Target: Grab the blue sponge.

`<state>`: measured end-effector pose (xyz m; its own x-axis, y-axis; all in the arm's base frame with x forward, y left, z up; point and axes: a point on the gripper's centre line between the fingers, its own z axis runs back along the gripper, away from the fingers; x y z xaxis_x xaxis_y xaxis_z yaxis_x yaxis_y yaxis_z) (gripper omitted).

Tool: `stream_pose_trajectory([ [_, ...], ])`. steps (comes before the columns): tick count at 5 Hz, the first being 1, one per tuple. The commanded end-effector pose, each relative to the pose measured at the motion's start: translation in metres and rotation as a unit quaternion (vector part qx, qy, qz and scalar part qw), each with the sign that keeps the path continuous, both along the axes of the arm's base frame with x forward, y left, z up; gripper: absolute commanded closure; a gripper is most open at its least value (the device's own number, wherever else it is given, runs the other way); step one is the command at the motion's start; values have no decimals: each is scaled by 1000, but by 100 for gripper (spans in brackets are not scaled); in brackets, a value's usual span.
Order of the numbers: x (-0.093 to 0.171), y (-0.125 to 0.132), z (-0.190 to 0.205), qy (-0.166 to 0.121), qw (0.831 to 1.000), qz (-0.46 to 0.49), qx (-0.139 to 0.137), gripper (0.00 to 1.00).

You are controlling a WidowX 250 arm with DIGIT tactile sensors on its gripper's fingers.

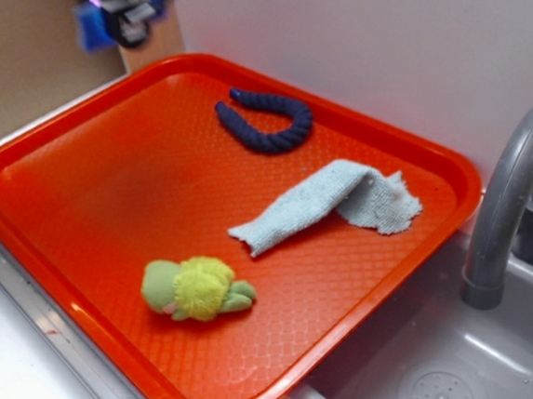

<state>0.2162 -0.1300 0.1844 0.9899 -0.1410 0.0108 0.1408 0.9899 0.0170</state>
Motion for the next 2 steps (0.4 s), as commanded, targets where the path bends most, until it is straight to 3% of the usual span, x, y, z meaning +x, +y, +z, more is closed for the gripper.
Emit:
stream_pose_trajectory([
  [1,-37,30,38,-52,993,97,-31,100],
  [2,-42,29,30,-33,995,90,-35,100],
])
